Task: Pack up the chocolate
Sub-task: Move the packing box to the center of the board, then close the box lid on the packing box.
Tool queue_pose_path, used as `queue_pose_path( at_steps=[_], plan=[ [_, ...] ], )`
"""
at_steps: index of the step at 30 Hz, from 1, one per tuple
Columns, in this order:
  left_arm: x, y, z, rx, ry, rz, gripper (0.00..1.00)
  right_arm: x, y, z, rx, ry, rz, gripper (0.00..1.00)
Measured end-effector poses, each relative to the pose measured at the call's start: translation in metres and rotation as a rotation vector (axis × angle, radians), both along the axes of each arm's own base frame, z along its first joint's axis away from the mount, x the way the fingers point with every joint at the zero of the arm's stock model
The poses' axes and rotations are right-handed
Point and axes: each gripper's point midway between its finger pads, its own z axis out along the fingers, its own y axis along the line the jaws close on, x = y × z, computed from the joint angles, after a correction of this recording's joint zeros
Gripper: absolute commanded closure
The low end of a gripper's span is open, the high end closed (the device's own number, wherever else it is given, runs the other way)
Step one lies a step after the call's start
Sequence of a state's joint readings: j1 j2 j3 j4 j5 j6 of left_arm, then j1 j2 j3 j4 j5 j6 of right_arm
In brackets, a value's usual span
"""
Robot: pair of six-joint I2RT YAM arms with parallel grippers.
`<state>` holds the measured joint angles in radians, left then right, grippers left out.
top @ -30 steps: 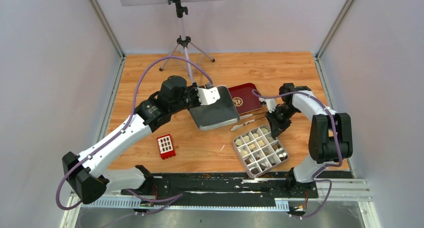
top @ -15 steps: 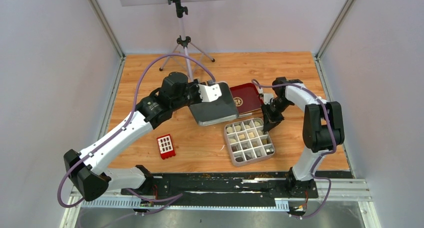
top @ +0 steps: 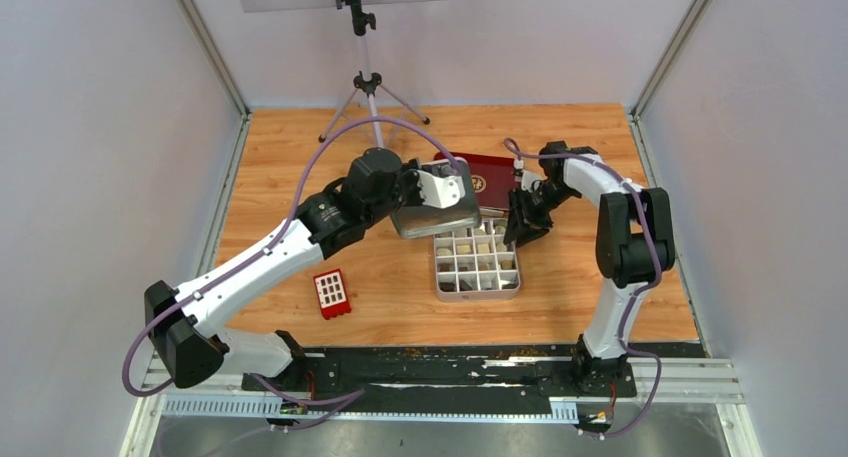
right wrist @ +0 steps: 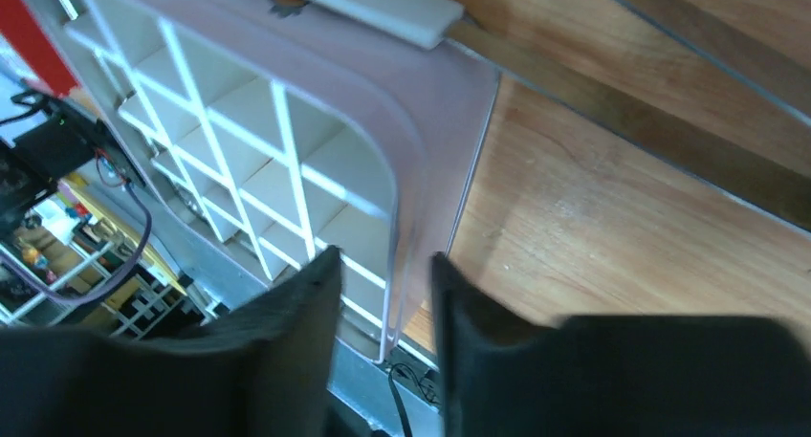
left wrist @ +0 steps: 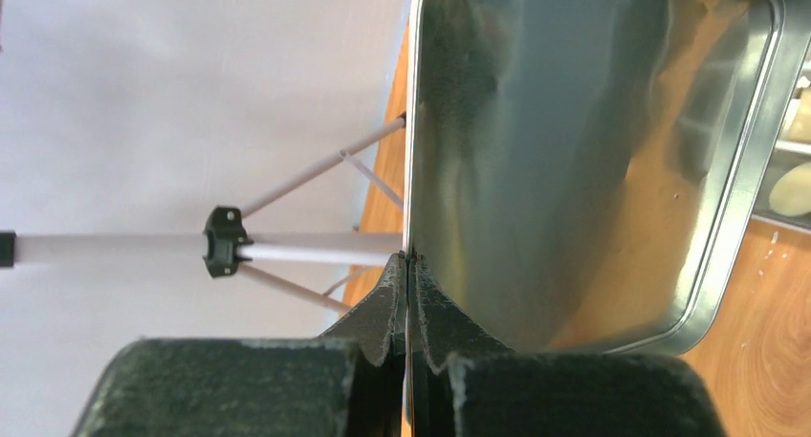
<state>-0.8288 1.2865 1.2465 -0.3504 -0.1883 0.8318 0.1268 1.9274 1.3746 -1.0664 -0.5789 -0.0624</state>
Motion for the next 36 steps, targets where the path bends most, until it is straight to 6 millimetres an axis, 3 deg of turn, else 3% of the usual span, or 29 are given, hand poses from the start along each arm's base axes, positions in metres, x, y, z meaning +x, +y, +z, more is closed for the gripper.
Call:
queue_pose_path(
  at_steps=[4, 8, 10, 13, 14, 15, 17, 19, 22, 25, 28, 36],
  plan=[
    [-0.005, -0.016, 0.001, 0.002, -0.018, -0.037, 1.00, -0.002, -0.011, 0.017, 0.048, -0.052, -0.002, 0.42],
    [-0.007, -0.025, 0.003, -0.017, -0.024, -0.053, 1.00, 0.009, -0.048, 0.062, 0.103, -0.245, -0.054, 0.35],
    [-0.008, -0.028, 0.004, -0.034, -0.019, -0.064, 1.00, 0.028, -0.073, 0.100, 0.142, -0.473, -0.133, 0.02],
    [-0.011, -0.037, 0.008, -0.090, -0.012, -0.094, 1.00, 0.035, -0.106, 0.164, 0.108, -0.911, -0.228, 0.01],
    [-0.012, -0.040, 0.008, -0.111, -0.007, -0.108, 1.00, 0.030, -0.109, 0.189, 0.078, -1.070, -0.233, 0.06],
    [-0.015, -0.043, 0.008, -0.128, 0.001, -0.123, 1.00, 0.025, -0.104, 0.209, 0.079, -1.192, -0.211, 0.13],
    [-0.020, -0.048, 0.008, -0.157, 0.021, -0.152, 1.00, 0.005, -0.071, 0.253, 0.154, -1.399, -0.046, 0.24],
    [-0.027, -0.053, 0.008, -0.186, 0.043, -0.182, 1.00, -0.004, -0.041, 0.278, 0.237, -1.471, 0.155, 0.28],
    [-0.036, -0.058, 0.007, -0.219, 0.074, -0.229, 1.00, -0.007, -0.012, 0.283, 0.336, -1.433, 0.375, 0.29],
    [-0.044, -0.065, 0.008, -0.249, 0.101, -0.269, 1.00, -0.009, 0.000, 0.256, 0.399, -1.310, 0.462, 0.29],
    [-0.050, -0.072, 0.010, -0.277, 0.121, -0.308, 1.00, -0.026, 0.006, 0.231, 0.437, -1.193, 0.493, 0.28],
    [-0.055, -0.077, 0.006, -0.284, 0.136, -0.349, 1.00, -0.063, 0.029, 0.225, 0.522, -1.129, 0.604, 0.28]
  ],
)
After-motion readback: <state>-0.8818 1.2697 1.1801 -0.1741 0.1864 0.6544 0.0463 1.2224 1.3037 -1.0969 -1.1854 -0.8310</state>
